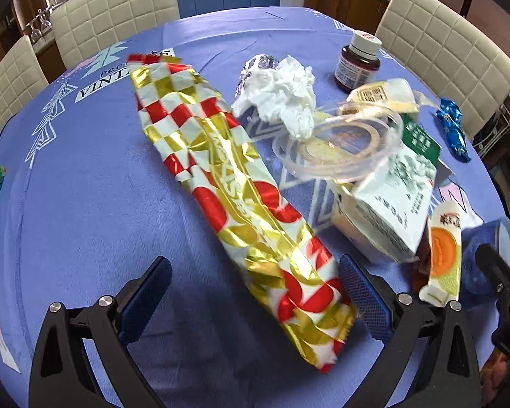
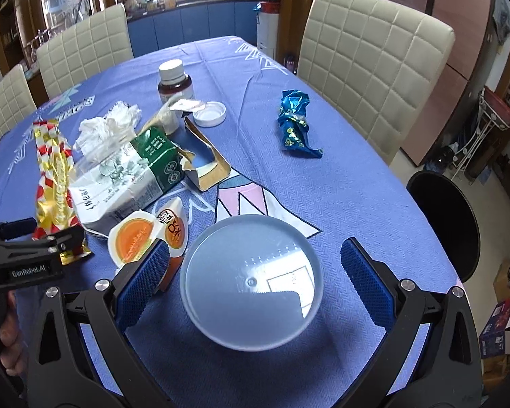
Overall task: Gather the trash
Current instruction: 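Grasp the red-and-gold checkered wrapper with the left gripper while the right gripper grasps the clear plastic lid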
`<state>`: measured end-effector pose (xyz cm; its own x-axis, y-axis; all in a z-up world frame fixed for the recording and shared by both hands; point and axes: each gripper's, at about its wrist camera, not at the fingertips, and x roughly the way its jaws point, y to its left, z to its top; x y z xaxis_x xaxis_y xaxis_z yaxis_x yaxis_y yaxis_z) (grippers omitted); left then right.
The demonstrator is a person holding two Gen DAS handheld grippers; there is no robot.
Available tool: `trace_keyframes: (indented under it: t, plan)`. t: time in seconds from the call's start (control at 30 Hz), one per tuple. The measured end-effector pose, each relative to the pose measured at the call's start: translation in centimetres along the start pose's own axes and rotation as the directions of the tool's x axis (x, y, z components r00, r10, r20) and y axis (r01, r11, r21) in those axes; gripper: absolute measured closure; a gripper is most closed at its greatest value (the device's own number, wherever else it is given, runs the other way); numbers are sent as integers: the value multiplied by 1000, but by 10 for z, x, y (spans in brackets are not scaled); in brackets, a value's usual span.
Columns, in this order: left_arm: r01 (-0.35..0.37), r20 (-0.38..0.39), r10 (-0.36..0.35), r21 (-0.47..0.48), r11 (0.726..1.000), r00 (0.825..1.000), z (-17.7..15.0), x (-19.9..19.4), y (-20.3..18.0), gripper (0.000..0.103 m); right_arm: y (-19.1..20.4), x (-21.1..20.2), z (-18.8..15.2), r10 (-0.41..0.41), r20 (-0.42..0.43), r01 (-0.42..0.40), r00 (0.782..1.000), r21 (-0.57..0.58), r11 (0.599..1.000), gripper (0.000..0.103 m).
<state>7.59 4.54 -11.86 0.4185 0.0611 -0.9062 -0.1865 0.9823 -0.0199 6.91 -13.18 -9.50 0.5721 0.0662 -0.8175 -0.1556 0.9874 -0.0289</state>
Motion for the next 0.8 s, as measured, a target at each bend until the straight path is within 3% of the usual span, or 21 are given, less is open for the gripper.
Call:
trace_keyframes:
  t: [0.13, 0.2, 0.23, 0.27, 0.33, 0.4, 0.53, 0.67, 0.8]
  plan:
    - [-18, 2, 18, 11, 1000, 1000, 6, 8, 3, 7, -1, 12, 0, 6, -14, -6, 1000, 3, 1000, 5]
    - [-13, 17, 12, 28, 1000, 1000, 5, 8, 2, 7, 0, 16, -1, 18, -24, -18, 1000, 4, 1000, 17]
    - [-10, 24, 9, 30, 999, 1000, 4, 8, 2, 8, 0, 19, -1, 26, -35, -26, 999, 2, 1000, 28]
    - [-10, 32, 9, 31, 999, 999, 4, 7, 2, 10, 1, 21, -1, 33, -44, -33, 998, -2, 999, 28]
    - [-14, 63, 12, 27, 1000, 998, 2, 2, 3, 25, 2, 21, -1, 40, -31, -41, 999, -10, 999, 28]
    - [-16, 82, 14, 27, 1000, 997, 1, -3, 4, 52, 4, 21, 0, 41, -30, -42, 999, -24, 999, 28]
    - [20, 88, -19, -15, 1000, 996, 4, -7, 14, 70, 9, 16, 2, 55, -19, -56, 998, -58, 997, 28]
    - [-13, 119, 17, -35, 999, 993, 6, -16, 20, 87, 13, 6, 8, 60, 8, -59, 998, -78, 995, 28]
    - [-33, 171, 39, -34, 999, 985, 8, -32, 17, 87, 10, -1, 14, 58, 23, -56, 998, -80, 995, 28]
